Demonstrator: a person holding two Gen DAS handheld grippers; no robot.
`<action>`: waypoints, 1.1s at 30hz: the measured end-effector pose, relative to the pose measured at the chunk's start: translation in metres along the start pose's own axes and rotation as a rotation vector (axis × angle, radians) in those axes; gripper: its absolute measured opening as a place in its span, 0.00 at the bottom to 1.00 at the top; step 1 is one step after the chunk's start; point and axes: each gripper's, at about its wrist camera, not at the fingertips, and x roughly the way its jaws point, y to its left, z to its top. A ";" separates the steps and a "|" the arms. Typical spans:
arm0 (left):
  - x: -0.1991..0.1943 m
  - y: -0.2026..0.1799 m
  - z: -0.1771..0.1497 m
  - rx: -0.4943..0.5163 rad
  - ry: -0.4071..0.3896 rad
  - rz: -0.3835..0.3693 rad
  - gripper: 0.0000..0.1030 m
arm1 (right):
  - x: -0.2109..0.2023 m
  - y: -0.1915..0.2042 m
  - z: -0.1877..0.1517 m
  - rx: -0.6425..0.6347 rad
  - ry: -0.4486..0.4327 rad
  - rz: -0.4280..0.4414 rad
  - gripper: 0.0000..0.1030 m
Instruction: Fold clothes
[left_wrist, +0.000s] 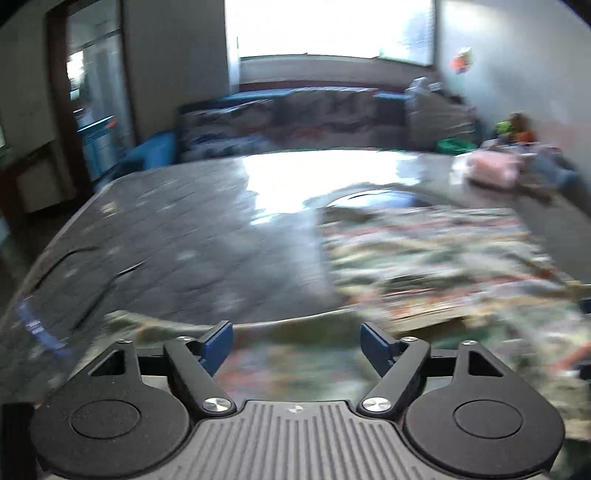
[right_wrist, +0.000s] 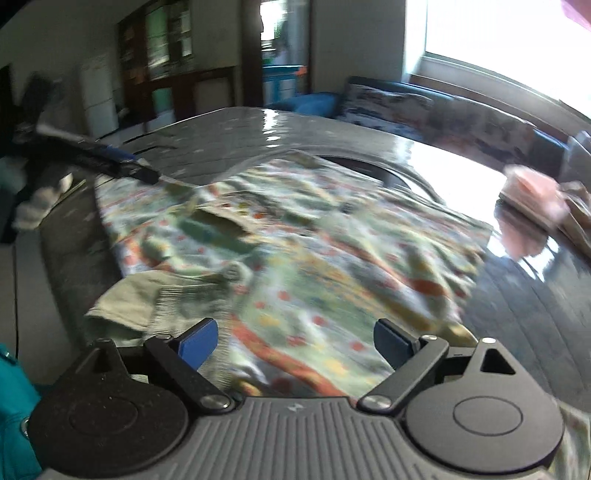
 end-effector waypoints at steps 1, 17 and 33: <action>-0.001 -0.011 0.002 0.009 -0.005 -0.040 0.83 | -0.002 -0.005 -0.004 0.026 -0.004 -0.013 0.93; 0.031 -0.129 -0.019 0.191 0.059 -0.344 0.83 | -0.036 -0.081 -0.061 0.357 -0.055 -0.212 0.95; 0.030 -0.133 -0.025 0.211 0.085 -0.357 0.91 | -0.060 -0.139 -0.088 0.508 -0.105 -0.399 1.00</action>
